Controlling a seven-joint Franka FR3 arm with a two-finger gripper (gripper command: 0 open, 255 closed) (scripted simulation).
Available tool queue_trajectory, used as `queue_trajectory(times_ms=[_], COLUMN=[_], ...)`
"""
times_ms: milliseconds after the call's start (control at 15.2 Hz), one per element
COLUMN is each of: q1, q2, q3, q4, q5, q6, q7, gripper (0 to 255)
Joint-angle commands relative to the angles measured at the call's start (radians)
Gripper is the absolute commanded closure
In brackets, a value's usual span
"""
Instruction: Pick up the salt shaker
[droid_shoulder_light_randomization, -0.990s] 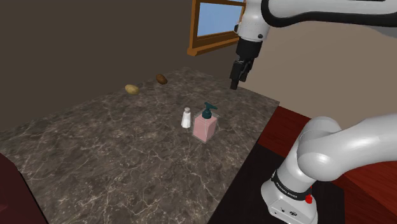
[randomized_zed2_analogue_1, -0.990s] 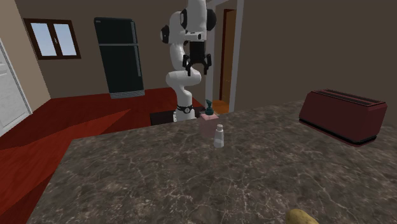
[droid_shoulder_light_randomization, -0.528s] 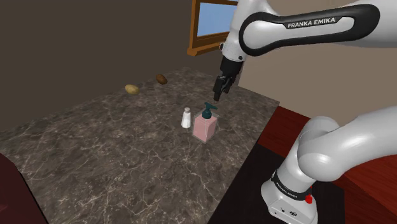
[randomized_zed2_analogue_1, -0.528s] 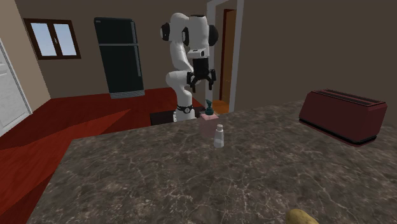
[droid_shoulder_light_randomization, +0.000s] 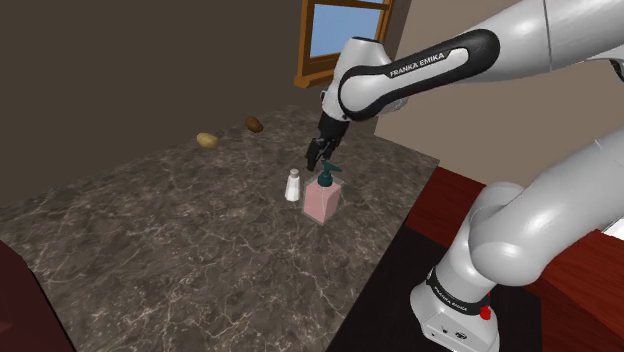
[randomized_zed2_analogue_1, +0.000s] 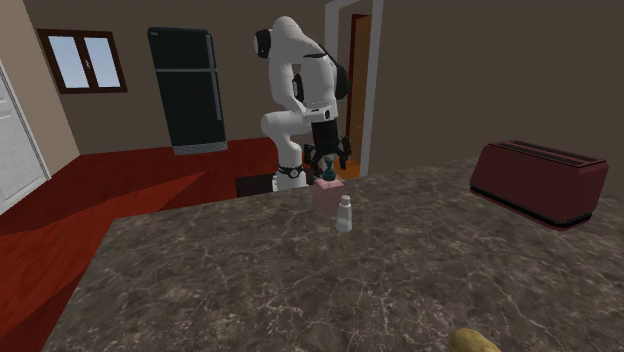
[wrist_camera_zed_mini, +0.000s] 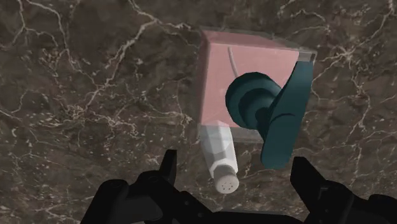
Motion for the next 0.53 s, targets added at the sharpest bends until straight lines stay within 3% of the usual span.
queue_trajectory(times_ms=[0, 264, 462], q1=[0.017, 0.056, 0.063], q2=[0.067, 0.225, 0.261], q3=[-0.006, -0.026, -0.029], q4=[0.003, 0.048, 0.044], q5=[0.032, 0.127, 0.153], q6=[0.088, 0.239, 0.28], q7=[-0.018, -0.087, -0.11], gripper=[0, 0, 0])
